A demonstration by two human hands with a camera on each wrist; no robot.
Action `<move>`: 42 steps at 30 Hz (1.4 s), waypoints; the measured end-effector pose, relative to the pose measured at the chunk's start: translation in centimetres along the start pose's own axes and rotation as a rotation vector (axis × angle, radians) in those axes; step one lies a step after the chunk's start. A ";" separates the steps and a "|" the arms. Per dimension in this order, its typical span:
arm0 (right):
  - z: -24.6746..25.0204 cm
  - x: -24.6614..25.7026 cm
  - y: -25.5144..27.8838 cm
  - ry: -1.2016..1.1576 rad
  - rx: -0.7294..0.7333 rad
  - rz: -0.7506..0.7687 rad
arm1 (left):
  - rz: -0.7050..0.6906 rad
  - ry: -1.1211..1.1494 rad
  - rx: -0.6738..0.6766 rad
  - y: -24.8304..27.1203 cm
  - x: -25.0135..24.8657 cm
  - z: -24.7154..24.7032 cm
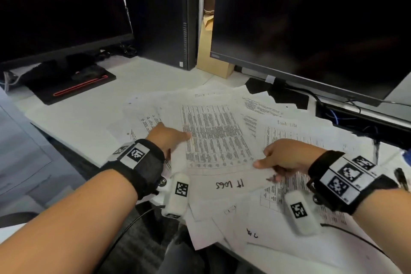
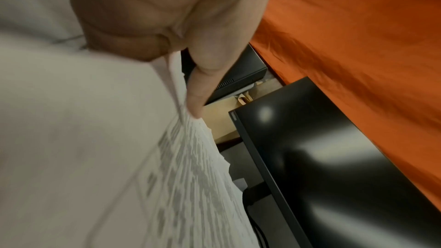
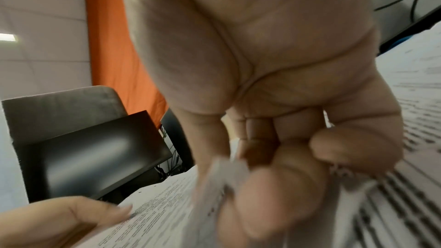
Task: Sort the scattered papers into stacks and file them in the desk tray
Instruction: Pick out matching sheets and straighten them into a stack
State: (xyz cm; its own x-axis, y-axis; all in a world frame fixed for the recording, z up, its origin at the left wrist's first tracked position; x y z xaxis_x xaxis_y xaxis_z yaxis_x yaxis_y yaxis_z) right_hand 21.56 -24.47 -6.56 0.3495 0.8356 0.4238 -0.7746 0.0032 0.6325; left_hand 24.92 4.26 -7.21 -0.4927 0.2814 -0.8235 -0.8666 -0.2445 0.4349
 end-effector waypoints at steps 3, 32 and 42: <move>2.5 -1.8 0.6 0.092 -0.102 -0.048 | -0.075 -0.327 -0.044 0.3 -0.2 -0.3; 13.4 -6.2 1.7 -0.127 -0.703 0.159 | -0.136 -0.220 -0.135 2.3 -0.6 3.5; 9.5 0.4 -1.8 -0.102 -0.632 0.264 | -0.179 -0.108 -0.069 2.9 -1.9 3.1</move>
State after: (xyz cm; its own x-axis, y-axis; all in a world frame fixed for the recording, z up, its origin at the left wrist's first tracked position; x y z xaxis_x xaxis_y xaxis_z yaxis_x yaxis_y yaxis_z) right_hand 28.16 -29.35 -1.35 0.1309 0.7970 0.5897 -0.9883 0.1520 0.0141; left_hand 23.09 5.91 -3.21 -0.3404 0.4225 -0.8400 -0.9354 -0.2433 0.2566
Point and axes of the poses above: each hand's wrist, its own y-axis away from the middle knuckle, its own z-axis out of the back of the hand, x = y × z, the point moved 6 cm from there along -y, towards the middle knuckle, and after that the axes turned 4 degrees about y, right-handed, at the moved point
